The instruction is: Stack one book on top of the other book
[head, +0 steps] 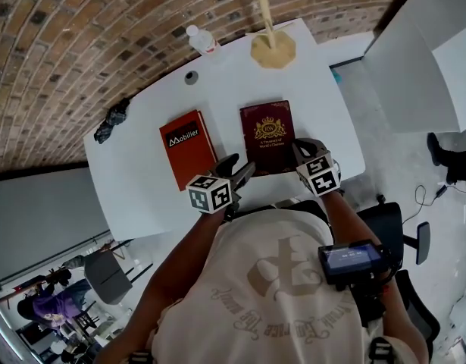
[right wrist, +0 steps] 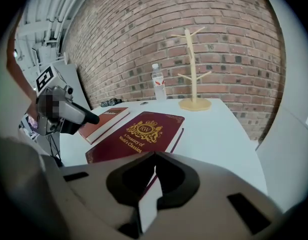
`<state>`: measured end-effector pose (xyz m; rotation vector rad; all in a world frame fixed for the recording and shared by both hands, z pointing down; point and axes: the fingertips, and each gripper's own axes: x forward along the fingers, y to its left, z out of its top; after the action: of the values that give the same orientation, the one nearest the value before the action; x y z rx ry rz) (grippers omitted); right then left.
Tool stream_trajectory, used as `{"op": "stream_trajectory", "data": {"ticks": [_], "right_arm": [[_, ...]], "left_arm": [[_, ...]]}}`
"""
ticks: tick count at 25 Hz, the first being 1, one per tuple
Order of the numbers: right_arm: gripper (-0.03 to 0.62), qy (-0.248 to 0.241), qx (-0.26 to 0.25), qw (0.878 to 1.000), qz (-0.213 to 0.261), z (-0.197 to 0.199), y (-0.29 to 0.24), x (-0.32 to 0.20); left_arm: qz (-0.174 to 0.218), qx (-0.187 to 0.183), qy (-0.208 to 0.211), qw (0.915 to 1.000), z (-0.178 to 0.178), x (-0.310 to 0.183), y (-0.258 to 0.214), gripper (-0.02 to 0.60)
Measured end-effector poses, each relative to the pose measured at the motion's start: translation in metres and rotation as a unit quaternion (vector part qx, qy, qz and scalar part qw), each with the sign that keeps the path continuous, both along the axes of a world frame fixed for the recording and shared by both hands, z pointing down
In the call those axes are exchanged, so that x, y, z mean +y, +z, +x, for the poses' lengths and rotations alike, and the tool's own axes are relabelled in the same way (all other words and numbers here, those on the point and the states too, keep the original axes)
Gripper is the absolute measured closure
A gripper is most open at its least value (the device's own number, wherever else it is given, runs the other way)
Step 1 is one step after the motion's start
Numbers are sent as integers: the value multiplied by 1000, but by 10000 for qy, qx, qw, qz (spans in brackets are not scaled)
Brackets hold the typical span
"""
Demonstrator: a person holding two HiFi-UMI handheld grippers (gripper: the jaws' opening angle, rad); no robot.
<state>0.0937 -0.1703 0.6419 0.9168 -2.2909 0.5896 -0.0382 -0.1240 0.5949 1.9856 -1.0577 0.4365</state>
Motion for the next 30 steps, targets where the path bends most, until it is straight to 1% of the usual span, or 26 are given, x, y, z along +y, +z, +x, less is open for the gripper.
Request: {"op": "stream_trajectory", "data": {"ticks": [1,4,6,9,12,15,20,22,26,30], "right_arm": [[571,-15,25,10000,10,-1,0,-1],[571,-58,64,10000,36,-3,0,-1],[571,-111,119,9999,54,-3,1,0],[571,-91,78,9999,31,-2,2,0],[572,-26,-22,10000,8,-1,2,-2],[571,-17,-43,10000,0,-1,2,-1],[572,-15,-104,9999,-14,-2,2,-2],[572,4,-162,9999,-42,-2,1,-2],[572,-18,-195,9998,-48,0,1,-2],[572,28,-162,9999,-18,-2,1,-2]], "left_arm": [[-82,7,-13,10000,-1,-1,3,298],[-232,-56,-60,9997,-2,-3,11,257],[-321,-28,-80,9994,0,-4,16,251],[-511,190,-219,9983,2,-10,24,249],[-762,456,-484,9949,1,-18,37,249],[-1026,610,-680,9905,-2,-22,48,249],[-1438,483,-719,9858,-2,-30,70,242],[-1562,416,-665,9846,1,-31,75,239],[-1653,345,-431,9847,14,-30,78,239],[-1775,356,-413,9826,16,-30,83,239]]}}
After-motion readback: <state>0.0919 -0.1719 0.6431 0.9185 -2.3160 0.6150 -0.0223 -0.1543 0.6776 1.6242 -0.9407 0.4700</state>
